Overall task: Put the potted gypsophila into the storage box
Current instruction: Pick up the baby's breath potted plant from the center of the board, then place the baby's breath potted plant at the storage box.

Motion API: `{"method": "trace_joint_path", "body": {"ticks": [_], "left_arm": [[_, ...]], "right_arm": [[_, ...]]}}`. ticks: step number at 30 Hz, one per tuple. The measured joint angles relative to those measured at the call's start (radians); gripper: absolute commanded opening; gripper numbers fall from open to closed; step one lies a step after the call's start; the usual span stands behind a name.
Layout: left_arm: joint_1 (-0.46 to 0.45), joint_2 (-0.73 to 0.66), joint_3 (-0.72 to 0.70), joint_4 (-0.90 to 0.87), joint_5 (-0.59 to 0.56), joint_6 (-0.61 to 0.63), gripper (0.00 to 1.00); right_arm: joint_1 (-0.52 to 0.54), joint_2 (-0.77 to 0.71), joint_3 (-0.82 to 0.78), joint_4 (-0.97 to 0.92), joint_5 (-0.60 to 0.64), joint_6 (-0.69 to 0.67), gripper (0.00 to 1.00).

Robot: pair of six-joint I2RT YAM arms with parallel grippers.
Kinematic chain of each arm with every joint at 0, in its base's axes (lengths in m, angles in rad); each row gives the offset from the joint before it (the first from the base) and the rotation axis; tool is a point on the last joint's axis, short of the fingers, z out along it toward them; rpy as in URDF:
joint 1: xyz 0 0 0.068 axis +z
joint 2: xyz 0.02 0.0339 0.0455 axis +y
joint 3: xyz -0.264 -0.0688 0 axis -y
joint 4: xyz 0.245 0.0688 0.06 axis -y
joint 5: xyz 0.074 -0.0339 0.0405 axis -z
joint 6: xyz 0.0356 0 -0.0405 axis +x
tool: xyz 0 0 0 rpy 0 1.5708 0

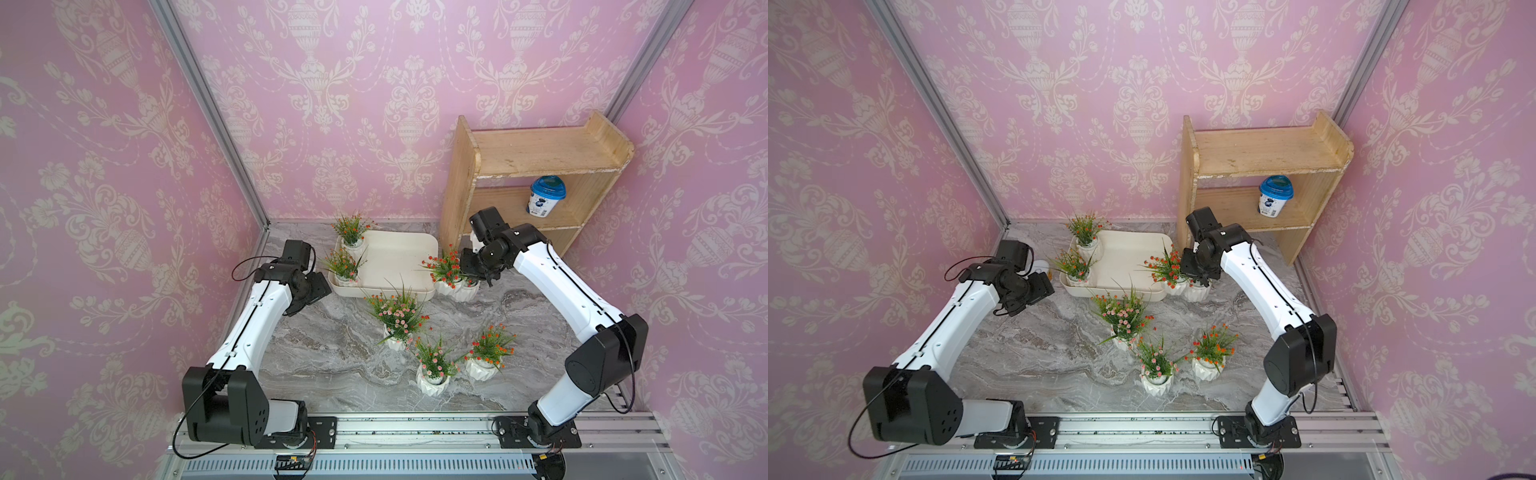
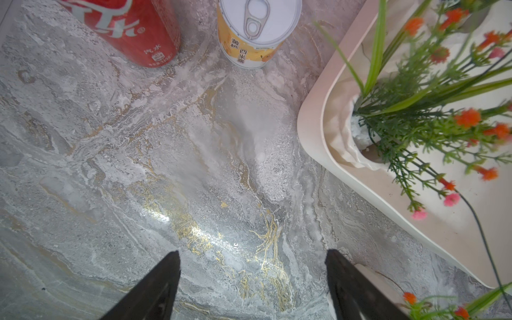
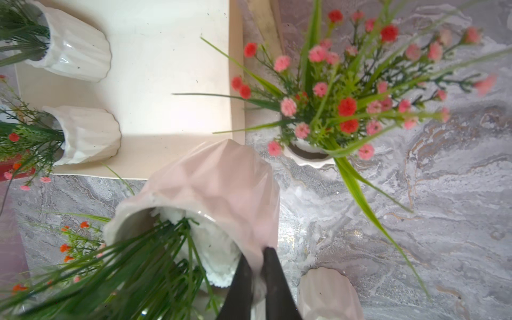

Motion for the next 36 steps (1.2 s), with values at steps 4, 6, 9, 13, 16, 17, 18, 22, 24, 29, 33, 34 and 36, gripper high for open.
{"method": "trace_joint_path", "body": {"ticks": [4, 6, 9, 13, 16, 17, 18, 22, 24, 29, 33, 34, 36], "left_arm": [[0.016, -0.013, 0.008, -0.002, 0.000, 0.008, 0.99], [0.026, -0.017, 0.010, -0.004, 0.001, 0.014, 0.99], [0.040, -0.021, 0.010, -0.010, 0.008, 0.019, 0.99], [0.063, -0.021, 0.017, -0.025, 0.017, 0.029, 0.99], [0.079, -0.021, 0.032, -0.038, 0.025, 0.047, 0.99], [0.084, -0.021, 0.038, -0.045, 0.029, 0.052, 0.99], [0.089, -0.021, 0.041, -0.049, 0.033, 0.056, 0.99], [0.121, -0.022, 0.042, -0.056, 0.053, 0.073, 0.99], [0.138, -0.022, 0.042, -0.056, 0.071, 0.077, 0.99], [0.165, -0.022, 0.019, -0.051, 0.106, 0.086, 0.99], [0.171, -0.022, -0.016, -0.044, 0.137, 0.092, 0.99], [0.171, -0.022, -0.028, -0.040, 0.147, 0.092, 0.99], [0.171, -0.022, -0.047, -0.032, 0.162, 0.092, 0.99]], "right_arm": [[0.028, 0.100, 0.153, -0.025, 0.000, -0.006, 0.05], [0.043, 0.160, 0.236, -0.039, 0.000, -0.006, 0.05], [0.064, 0.272, 0.387, -0.056, -0.005, -0.006, 0.05], [0.082, 0.423, 0.588, -0.070, -0.016, -0.003, 0.06], [0.087, 0.523, 0.702, -0.063, -0.029, 0.026, 0.06], [0.087, 0.558, 0.735, -0.054, -0.036, 0.048, 0.06], [0.087, 0.584, 0.755, -0.046, -0.042, 0.067, 0.06], [0.091, 0.698, 0.827, 0.003, -0.055, 0.163, 0.06], [0.095, 0.744, 0.842, 0.036, -0.053, 0.212, 0.07], [0.110, 0.821, 0.849, 0.098, -0.040, 0.328, 0.08], [0.126, 0.853, 0.849, 0.143, -0.026, 0.404, 0.08], [0.129, 0.857, 0.849, 0.153, -0.022, 0.420, 0.08], [0.135, 0.861, 0.849, 0.171, -0.016, 0.447, 0.08]]}}
